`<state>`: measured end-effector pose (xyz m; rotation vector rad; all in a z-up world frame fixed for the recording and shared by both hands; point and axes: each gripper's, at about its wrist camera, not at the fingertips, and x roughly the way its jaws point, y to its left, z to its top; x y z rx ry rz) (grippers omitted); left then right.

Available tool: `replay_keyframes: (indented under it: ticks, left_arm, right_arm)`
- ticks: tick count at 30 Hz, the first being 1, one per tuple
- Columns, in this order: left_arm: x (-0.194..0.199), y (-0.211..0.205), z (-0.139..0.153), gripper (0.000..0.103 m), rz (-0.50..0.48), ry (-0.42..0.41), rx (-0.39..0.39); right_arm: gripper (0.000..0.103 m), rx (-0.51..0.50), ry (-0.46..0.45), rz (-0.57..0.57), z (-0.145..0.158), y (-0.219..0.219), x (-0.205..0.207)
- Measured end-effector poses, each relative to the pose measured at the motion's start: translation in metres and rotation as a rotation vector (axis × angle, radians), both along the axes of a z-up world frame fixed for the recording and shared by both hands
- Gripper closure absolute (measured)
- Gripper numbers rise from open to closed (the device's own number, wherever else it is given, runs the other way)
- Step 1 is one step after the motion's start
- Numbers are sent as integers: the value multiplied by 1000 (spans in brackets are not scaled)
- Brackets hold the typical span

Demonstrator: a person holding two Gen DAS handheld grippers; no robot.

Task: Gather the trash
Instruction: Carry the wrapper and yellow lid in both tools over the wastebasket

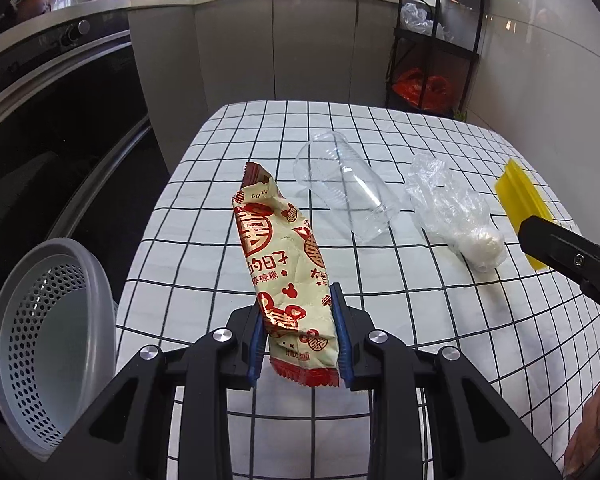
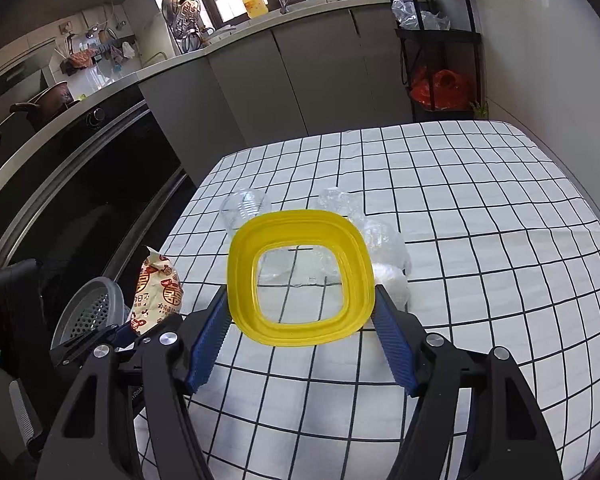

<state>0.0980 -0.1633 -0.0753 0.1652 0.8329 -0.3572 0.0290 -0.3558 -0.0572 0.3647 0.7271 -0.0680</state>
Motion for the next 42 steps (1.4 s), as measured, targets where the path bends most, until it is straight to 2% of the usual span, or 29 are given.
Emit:
replay_keyframes:
  ticks: [4, 11, 19, 28, 32, 38, 42]
  left_arm:
    - [-6, 20, 18, 75, 23, -42, -6]
    - [-11, 79, 46, 75, 113, -85, -30]
    - [-12, 150, 69, 75, 217, -167, 21]
    - [-9, 216, 64, 74, 319, -166, 39]
    - [-12, 234, 59, 74, 336, -165, 55]
    - [-5, 264, 48, 74, 380, -120, 39]
    - [-4, 275, 48, 74, 401, -123, 37]
  right_arm:
    - [36, -7, -30, 27, 10, 18, 0]
    - [36, 6, -55, 87, 20, 62, 9]
    - [36, 16, -80, 170, 27, 127, 26]
    - [36, 9, -88, 267, 24, 206, 44]
    - [36, 7, -79, 303, 20, 234, 53]
    - [36, 12, -43, 340, 12, 267, 65]
    - [36, 2, -27, 366, 8, 287, 69]
